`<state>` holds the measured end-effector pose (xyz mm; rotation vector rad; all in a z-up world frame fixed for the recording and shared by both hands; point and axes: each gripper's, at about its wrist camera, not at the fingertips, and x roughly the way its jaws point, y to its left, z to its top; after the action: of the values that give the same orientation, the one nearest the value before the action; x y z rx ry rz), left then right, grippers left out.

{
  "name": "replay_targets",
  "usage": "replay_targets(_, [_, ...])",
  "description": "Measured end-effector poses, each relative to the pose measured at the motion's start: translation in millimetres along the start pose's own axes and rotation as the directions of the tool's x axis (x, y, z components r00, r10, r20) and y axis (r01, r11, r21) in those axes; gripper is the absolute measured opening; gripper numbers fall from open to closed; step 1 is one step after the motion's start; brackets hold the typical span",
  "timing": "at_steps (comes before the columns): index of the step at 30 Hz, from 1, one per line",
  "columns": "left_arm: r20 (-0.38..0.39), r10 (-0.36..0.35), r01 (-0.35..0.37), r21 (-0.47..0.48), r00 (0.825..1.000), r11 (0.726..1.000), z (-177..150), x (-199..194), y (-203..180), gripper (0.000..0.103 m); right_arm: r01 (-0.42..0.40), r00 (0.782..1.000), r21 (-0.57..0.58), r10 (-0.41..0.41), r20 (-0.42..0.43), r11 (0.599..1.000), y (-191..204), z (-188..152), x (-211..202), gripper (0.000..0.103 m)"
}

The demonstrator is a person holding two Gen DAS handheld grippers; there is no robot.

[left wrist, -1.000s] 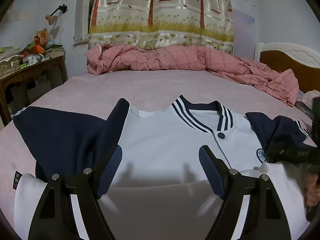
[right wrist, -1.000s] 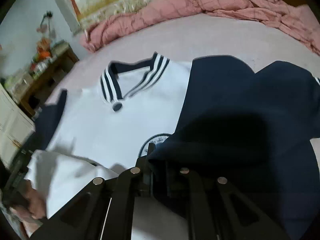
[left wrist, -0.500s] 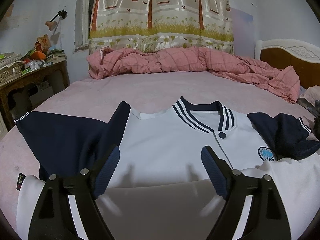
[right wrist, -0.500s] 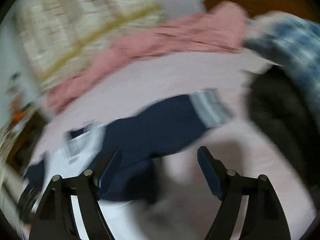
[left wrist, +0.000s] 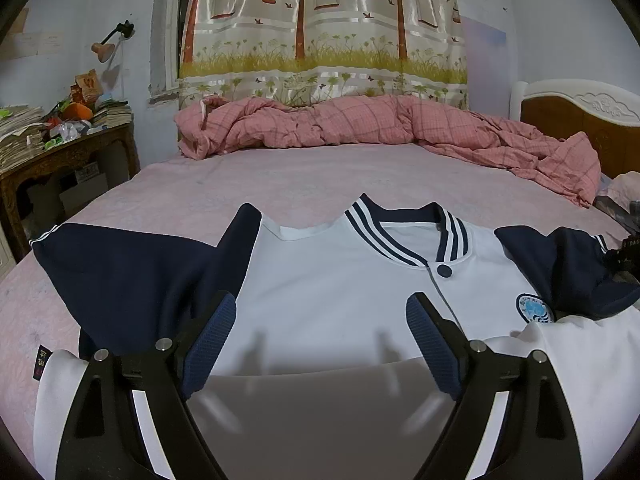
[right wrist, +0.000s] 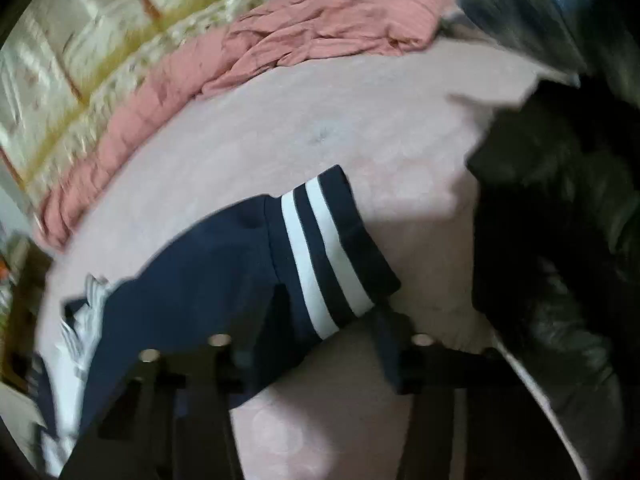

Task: Fold large clothes
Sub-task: 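Grasp the striped-cuff navy sleeve with the right tool and lift it, then lay the held navy sleeve across the jacket body with the right tool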

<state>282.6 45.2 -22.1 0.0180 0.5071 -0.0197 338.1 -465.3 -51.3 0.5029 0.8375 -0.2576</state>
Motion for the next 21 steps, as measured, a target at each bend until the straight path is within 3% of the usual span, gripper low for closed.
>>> replay_targets(2, [0.002,-0.002,0.002,-0.002,1.000,1.000,-0.2,-0.7,-0.1,0.086,-0.027,1.000,-0.059,0.027,0.008,0.998,7.2,-0.3,-5.1,0.012])
replay_targets(7, [0.027,-0.004,0.004,0.005,1.000,1.000,-1.4,-3.8,-1.1,0.086,-0.047,0.990,-0.191,0.070,0.118,0.980,48.5,2.2,-53.9,0.009])
replay_targets(12, [0.035,0.002,-0.003,0.020,0.999,1.000,-1.4,-3.9,-5.3,0.086,-0.154,0.964,-0.351,0.219,0.153,0.924,121.1,-19.1,-119.2,0.009])
replay_targets(14, [0.045,0.002,-0.003,0.018,0.999,1.000,-1.2,-5.6,-5.2,0.086,-0.209,0.943,-0.407,0.293,0.155,0.889,150.9,-36.1,-142.3,0.009])
replay_targets(19, [0.030,-0.010,0.011,-0.011,1.000,1.000,-1.4,-3.2,0.7,0.086,-0.416,0.869,-0.476,0.493,0.044,0.775,225.9,-85.1,-147.2,0.009])
replay_targets(21, [0.006,-0.009,0.010,-0.043,1.000,0.999,-1.4,1.0,6.9,0.086,-0.428,0.878,-0.500,0.477,-0.033,0.753,255.9,-108.8,-123.5,0.009])
